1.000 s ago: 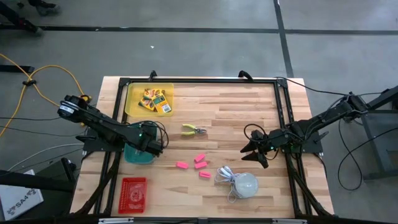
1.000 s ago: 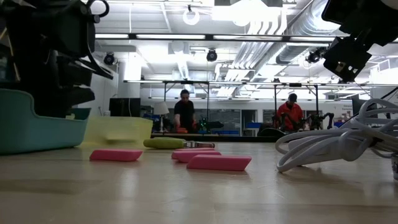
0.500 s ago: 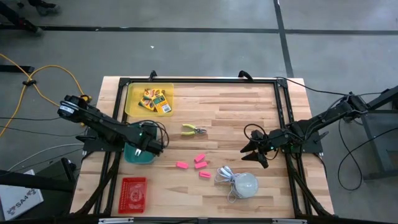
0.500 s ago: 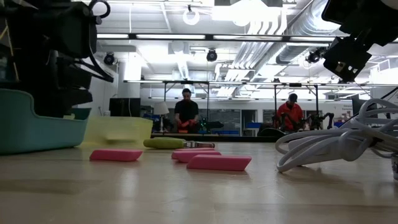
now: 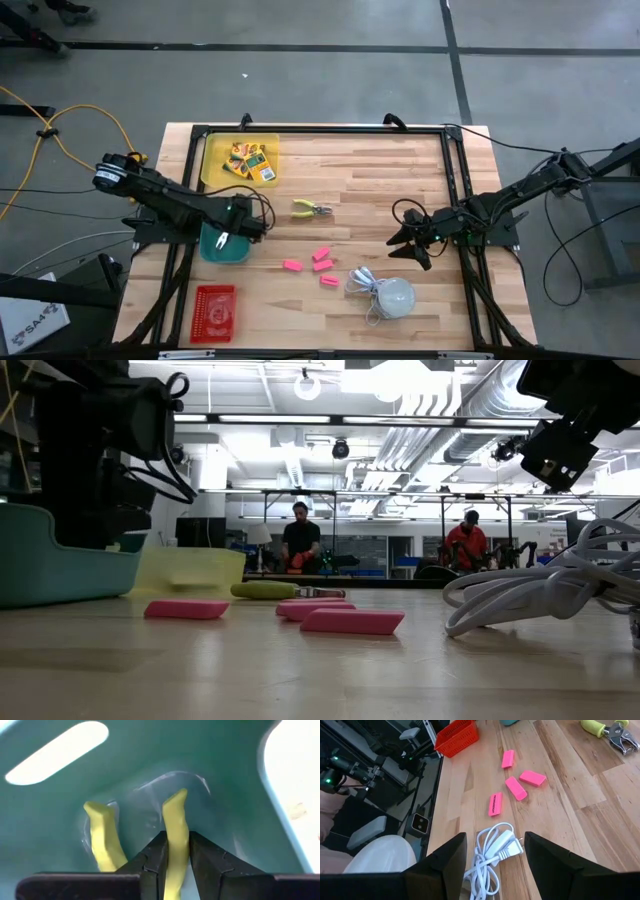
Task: Pick & Place School Supplies
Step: Put the right green puncher into the green bin, then put the green puncher into the green bin
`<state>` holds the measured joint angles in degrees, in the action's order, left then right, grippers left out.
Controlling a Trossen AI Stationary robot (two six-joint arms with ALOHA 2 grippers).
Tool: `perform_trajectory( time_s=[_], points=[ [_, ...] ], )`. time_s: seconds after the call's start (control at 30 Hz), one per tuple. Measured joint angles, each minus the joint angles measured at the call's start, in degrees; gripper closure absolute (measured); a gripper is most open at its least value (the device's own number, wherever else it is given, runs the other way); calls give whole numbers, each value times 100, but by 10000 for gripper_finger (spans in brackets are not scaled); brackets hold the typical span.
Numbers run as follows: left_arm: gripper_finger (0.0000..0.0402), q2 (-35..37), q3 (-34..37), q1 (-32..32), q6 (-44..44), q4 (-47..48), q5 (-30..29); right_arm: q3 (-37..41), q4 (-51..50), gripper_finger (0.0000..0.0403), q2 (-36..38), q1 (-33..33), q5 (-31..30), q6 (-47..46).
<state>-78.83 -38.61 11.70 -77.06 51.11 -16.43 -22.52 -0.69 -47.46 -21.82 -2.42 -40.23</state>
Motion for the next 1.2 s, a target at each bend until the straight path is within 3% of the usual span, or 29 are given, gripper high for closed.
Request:
perform_trajectory(
  time_s=[0.33,0.67,1.0,1.2],
  points=[
    [322,0,0,-111,450,4,144,0,-2,213,0,0,110,-3],
    [242,0,0,-111,697,4,260,0,-7,213,1,1,122,-2],
    [237,-2,-256,-248,1244,59,241,0,-3,213,0,0,103,-48],
    [237,-2,-670,-463,1581,726,236,0,-2,213,0,1,86,-48]
  ],
)
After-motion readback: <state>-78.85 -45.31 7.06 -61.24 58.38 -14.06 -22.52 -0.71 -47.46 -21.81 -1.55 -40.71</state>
